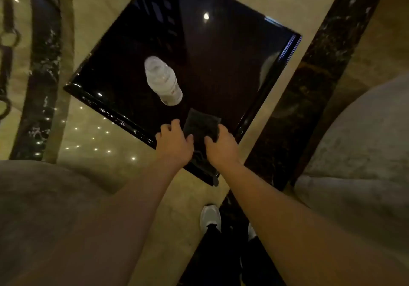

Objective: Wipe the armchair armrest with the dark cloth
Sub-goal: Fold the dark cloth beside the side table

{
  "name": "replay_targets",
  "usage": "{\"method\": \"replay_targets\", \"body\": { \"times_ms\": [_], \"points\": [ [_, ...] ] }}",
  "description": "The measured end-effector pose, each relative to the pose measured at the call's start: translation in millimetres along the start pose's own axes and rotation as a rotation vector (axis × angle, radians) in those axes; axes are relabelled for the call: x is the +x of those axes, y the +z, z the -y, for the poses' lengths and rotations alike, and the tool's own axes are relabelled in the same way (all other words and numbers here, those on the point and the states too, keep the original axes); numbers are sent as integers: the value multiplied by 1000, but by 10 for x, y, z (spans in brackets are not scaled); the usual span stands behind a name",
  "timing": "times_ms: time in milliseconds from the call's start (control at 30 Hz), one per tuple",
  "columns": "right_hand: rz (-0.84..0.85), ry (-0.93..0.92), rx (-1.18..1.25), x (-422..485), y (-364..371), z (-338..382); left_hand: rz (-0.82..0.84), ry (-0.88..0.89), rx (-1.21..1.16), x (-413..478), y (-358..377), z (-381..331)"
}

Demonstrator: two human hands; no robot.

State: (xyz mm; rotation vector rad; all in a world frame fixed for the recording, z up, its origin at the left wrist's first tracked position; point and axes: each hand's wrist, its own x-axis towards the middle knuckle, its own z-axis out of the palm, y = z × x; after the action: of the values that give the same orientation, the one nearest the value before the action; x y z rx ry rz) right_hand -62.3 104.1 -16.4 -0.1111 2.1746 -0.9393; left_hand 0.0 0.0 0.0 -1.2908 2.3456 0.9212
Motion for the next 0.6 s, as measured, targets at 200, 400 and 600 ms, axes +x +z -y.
{"method": "replay_targets", "body": {
  "times_ms": [200, 400, 600],
  "points": [
    [-71, 78, 15, 214, 292, -362, 102, -189, -202, 206, 413, 150],
    [185, 309, 497, 175, 35, -479, 258, -299, -783, 32, 421, 182],
    [153, 308, 1032, -633, -953, -576, 584, -191, -1020, -792, 258, -511]
  ]
}}
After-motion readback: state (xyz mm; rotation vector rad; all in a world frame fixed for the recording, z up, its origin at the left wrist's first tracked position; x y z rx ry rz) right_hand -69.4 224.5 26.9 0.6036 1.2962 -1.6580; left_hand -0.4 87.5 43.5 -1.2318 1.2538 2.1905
